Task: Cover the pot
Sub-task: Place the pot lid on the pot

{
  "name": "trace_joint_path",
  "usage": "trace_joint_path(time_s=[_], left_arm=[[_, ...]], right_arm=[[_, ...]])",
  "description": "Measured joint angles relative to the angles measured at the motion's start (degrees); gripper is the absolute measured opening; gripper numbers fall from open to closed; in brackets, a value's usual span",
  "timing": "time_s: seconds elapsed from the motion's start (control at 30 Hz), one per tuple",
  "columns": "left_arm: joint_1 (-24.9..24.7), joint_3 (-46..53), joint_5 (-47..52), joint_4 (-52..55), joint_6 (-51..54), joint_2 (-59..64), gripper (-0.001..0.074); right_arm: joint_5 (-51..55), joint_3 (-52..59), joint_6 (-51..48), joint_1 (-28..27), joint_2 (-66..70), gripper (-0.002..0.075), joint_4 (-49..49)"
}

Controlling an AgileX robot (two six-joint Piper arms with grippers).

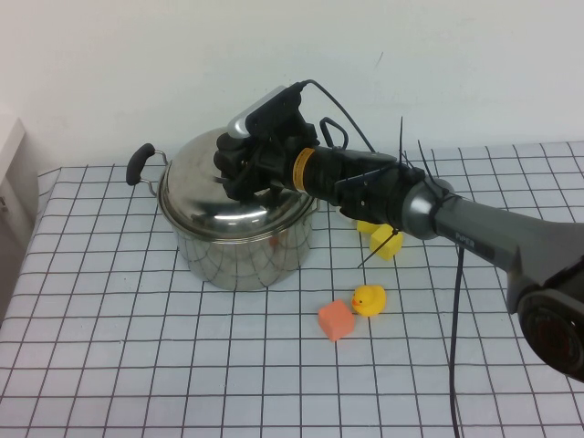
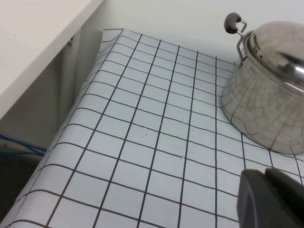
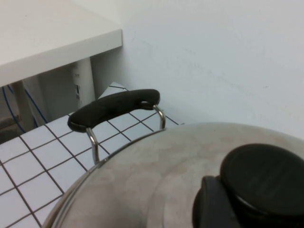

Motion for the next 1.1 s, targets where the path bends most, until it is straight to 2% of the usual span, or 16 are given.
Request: trace_joint_path(time_s=[0.33,0.67,1.1], left_arm=[[0.0,0.0,0.0,0.0,0.0,0.0,-0.0001],[0.0,0.0,0.0,0.0,0.0,0.0,-0.0001],[0.0,0.0,0.0,0.0,0.0,0.0,-0.0001]], right_arm=[[0.0,0.0,0.0,0.0,0.0,0.0363,0.1],[-0.3,0.0,0.0,0.0,0.0,0.0498,0.5],[-3.1,0.0,2.5,-1.7,-4.6,0.0507,0.2]])
